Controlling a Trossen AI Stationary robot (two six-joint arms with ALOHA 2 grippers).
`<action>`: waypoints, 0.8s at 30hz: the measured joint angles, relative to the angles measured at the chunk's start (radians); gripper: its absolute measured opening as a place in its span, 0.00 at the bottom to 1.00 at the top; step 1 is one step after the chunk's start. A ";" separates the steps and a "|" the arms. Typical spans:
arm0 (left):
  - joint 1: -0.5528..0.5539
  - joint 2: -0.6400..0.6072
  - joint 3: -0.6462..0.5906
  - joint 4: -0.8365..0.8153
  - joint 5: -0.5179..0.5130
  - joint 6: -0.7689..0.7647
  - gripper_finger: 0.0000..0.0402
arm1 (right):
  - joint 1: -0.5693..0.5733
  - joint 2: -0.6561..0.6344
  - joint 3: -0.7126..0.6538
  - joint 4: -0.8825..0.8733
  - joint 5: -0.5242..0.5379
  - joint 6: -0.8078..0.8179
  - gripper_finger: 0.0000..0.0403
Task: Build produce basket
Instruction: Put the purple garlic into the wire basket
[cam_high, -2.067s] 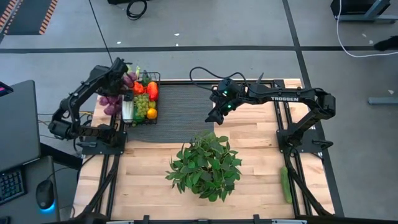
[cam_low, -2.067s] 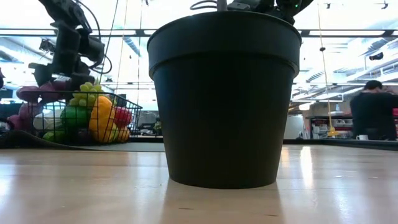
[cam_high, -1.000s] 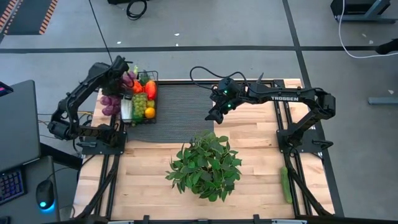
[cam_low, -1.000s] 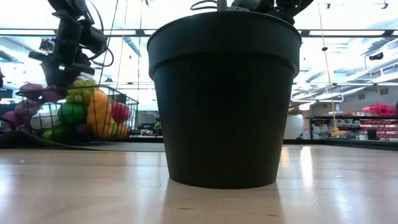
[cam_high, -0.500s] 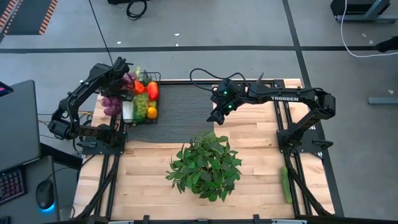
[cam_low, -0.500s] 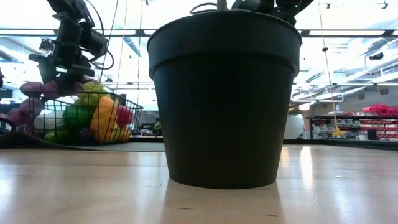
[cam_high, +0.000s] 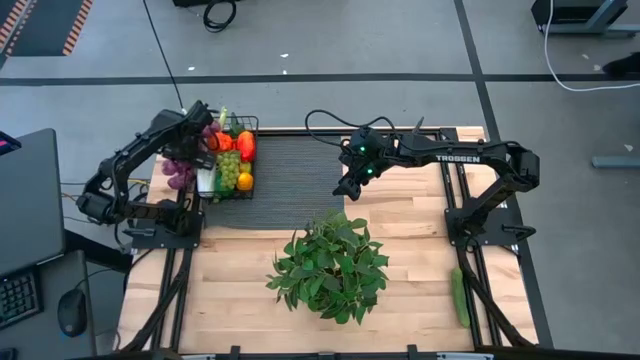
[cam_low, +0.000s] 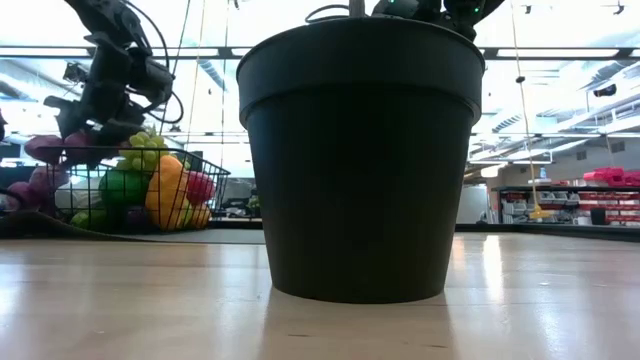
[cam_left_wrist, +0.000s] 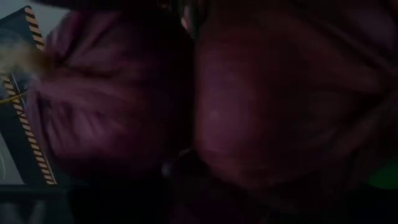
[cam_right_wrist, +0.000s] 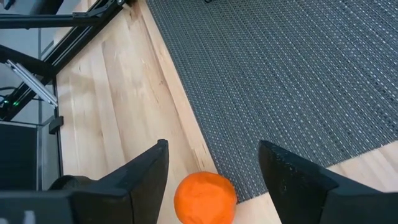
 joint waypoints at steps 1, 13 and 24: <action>-0.005 0.000 0.006 -0.005 0.001 0.002 0.61 | 0.000 0.000 0.000 0.000 0.000 0.000 0.62; -0.012 -0.002 0.088 -0.076 0.014 0.006 0.44 | 0.000 0.000 0.000 0.000 0.017 -0.003 0.62; -0.012 -0.002 0.286 -0.239 -0.049 0.007 0.45 | 0.000 0.000 0.000 0.001 0.028 -0.019 0.62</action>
